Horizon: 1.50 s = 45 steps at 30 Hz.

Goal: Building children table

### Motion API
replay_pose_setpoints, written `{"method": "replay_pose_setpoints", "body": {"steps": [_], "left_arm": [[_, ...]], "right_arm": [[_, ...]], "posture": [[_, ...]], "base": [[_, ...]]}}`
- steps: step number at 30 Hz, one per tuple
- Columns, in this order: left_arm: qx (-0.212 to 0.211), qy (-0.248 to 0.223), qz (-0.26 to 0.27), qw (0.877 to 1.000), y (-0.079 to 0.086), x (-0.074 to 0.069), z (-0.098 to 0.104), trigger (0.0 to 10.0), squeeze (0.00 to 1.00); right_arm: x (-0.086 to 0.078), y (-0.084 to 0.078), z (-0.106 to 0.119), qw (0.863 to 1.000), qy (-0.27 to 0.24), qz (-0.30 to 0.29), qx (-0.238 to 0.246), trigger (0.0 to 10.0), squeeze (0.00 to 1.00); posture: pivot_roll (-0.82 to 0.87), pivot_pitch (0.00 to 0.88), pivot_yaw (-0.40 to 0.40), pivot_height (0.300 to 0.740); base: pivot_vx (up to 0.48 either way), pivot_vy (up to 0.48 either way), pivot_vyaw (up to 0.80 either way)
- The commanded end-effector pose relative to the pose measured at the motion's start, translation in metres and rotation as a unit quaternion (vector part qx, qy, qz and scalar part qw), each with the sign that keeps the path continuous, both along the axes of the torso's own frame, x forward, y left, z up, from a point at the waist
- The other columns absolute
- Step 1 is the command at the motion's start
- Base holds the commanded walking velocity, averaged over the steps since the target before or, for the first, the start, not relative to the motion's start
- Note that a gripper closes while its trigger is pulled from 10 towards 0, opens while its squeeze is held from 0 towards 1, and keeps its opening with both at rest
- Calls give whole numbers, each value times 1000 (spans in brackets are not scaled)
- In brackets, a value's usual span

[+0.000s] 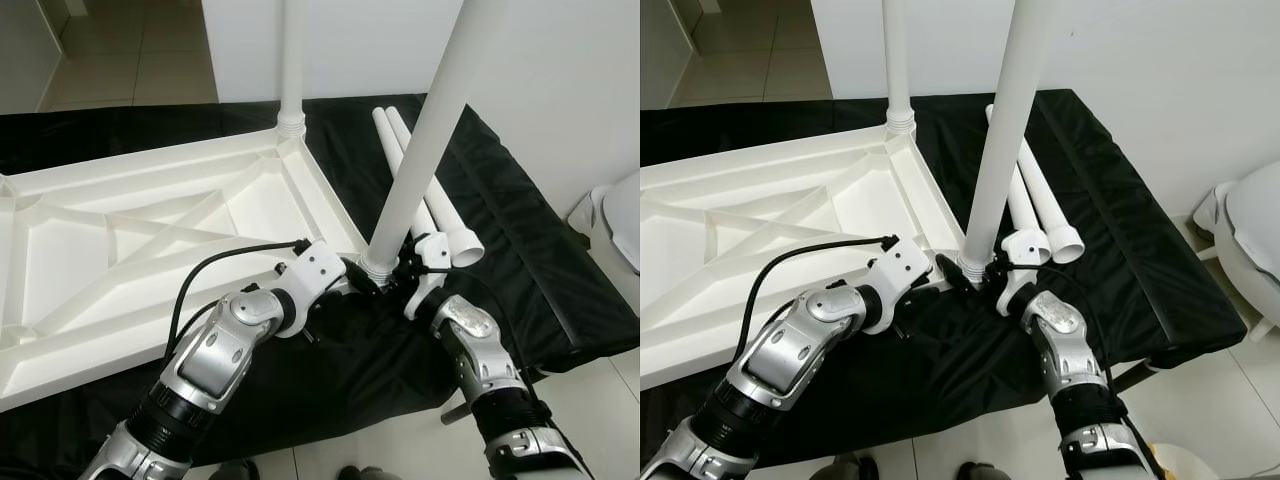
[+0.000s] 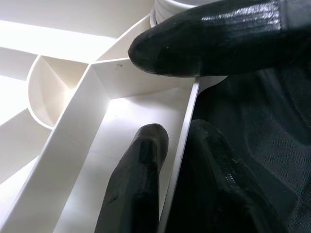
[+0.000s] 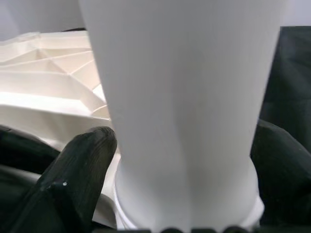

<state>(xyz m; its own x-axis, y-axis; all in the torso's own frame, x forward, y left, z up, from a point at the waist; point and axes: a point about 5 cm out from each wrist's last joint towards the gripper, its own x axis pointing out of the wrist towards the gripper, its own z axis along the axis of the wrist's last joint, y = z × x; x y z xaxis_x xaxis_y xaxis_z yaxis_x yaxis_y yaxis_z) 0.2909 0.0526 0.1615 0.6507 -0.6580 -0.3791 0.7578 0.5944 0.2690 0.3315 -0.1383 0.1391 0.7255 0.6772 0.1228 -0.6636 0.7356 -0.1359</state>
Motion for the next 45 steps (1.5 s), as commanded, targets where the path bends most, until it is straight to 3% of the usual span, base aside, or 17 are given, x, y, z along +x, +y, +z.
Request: {"method": "replay_pose_setpoints", "body": {"steps": [1,2,3,5,12,18,19,20,32,37,43,44,45], "left_arm": [[-8,-29,-24,999,-5,-2,12,10000,0],[-8,-29,-25,999,-5,-3,12,10000,0],[-8,-29,-25,999,-5,-3,12,10000,0],[-8,-29,-25,999,-6,-3,12,10000,0],[-8,-29,-25,999,-6,-3,12,10000,0],[-9,-29,-26,999,-6,-3,12,10000,0],[-9,-29,-25,999,-6,-3,12,10000,0],[-10,-29,-25,999,-6,-3,12,10000,0],[-12,-29,-22,999,-5,-3,13,10000,0],[-13,-28,-19,999,-4,-4,13,10000,0],[-15,-26,-20,999,-6,-5,12,10000,0],[-15,-25,-21,999,-6,-5,12,10000,0],[-15,-25,-21,999,-6,-5,12,10000,0]], "right_arm": [[0,-5,-5,1000,6,-6,-5,10000,0],[1,-7,-6,1000,8,-7,-8,9020,0],[1,-7,-6,1000,8,-7,-8,9020,0],[2,-9,-7,1000,13,-10,-9,0,0],[1,-9,-10,1000,14,-4,-7,0,0],[-7,5,-14,1000,9,-6,1,0,0],[-10,12,-17,1000,11,-20,-6,8824,0],[-11,15,-20,999,22,-33,-7,10000,0],[-20,48,-13,990,25,-129,60,10000,0],[-19,56,-11,966,40,-241,80,10000,0],[-18,57,-8,964,41,-249,81,10000,0],[-18,53,-8,963,41,-253,80,10000,443],[-18,53,-8,963,41,-253,80,10000,443]], "posture": [[-10,91,-19,740],[-8,91,-20,740],[-8,91,-20,740],[-8,91,-20,740],[-11,91,-21,740],[-14,98,-25,740],[-14,100,-25,740],[-16,102,-26,740],[-14,122,-21,740],[-15,135,-22,740],[-22,139,-18,740],[-22,138,-18,740],[-22,138,-18,740]], "base": [[0,0,0],[0,0,0],[0,0,0],[0,0,0],[0,0,0],[0,0,0],[0,0,0],[0,0,0],[0,0,0],[0,0,0],[0,0,0],[0,0,0],[0,0,0]]}}
